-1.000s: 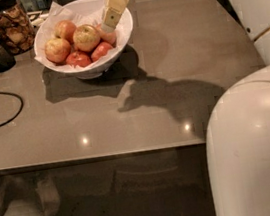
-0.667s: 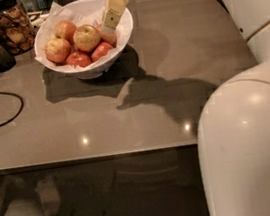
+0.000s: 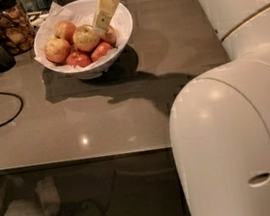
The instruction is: Pick apple from white bowl
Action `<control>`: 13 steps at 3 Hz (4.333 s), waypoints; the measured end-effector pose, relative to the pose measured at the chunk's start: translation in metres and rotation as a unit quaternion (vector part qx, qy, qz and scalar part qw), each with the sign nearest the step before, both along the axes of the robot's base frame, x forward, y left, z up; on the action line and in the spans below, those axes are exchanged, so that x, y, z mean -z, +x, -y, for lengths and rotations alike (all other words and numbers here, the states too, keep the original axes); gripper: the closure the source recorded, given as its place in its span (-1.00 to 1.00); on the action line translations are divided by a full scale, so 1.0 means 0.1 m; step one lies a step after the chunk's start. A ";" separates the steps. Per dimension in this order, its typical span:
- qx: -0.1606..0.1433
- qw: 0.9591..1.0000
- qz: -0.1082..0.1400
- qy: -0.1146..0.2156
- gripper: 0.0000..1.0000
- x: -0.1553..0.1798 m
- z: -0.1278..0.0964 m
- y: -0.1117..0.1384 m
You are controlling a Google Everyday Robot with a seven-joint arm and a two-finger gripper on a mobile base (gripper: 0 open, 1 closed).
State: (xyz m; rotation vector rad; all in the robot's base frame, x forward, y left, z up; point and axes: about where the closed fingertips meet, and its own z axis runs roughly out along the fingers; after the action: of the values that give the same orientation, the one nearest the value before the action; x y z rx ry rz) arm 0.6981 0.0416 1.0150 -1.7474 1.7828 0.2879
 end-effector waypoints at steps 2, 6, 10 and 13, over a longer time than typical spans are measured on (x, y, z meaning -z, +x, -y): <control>0.005 1.000 -0.003 -0.005 -0.84 0.06 -0.05 0.13; 0.028 0.998 -0.056 -0.025 -0.90 0.47 -0.14 0.27; 0.019 0.997 -0.070 -0.031 -0.44 0.64 -0.30 0.34; 0.014 0.997 -0.064 -0.035 -0.46 0.70 -0.35 0.42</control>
Offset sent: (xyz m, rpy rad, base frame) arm 0.0221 -0.0057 0.0004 -0.0457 0.0262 -0.0162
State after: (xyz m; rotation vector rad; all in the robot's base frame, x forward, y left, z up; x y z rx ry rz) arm 0.7402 0.0768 0.9447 -1.7861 1.9279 0.3353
